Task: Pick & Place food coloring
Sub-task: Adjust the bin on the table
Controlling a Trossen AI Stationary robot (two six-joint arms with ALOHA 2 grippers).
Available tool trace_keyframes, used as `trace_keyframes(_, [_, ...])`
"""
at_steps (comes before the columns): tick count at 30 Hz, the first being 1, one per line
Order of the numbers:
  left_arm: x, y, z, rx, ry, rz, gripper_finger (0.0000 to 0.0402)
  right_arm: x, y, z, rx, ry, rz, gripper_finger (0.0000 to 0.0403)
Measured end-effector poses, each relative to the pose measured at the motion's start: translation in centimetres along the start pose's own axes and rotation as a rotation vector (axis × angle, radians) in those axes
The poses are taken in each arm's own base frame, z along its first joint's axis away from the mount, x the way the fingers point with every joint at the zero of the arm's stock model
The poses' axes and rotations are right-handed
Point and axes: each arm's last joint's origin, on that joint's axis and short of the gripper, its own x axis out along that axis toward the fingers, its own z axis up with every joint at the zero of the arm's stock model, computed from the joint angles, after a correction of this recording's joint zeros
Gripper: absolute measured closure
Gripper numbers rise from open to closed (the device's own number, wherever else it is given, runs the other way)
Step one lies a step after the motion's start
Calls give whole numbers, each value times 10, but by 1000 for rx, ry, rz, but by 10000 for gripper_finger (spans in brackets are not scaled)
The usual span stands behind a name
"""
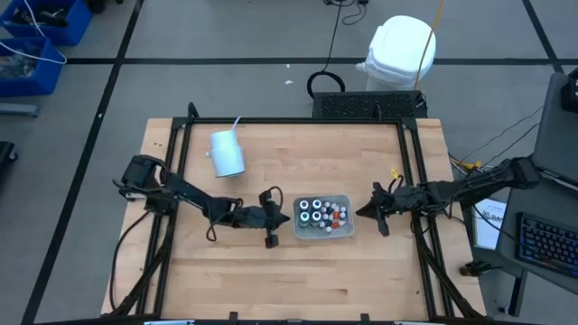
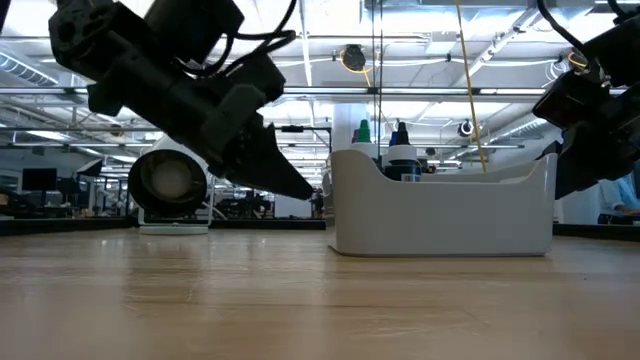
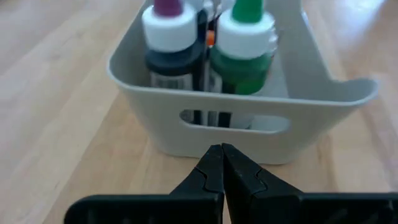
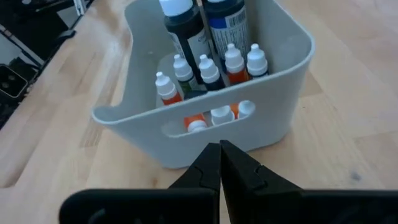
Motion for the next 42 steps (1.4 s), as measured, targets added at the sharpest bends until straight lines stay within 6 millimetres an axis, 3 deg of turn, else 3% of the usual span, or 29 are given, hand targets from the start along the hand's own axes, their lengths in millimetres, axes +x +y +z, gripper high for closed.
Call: trace_keyframes(42, [10, 25, 4, -23, -13, 20, 399, 26, 13, 2, 28, -31, 59, 403])
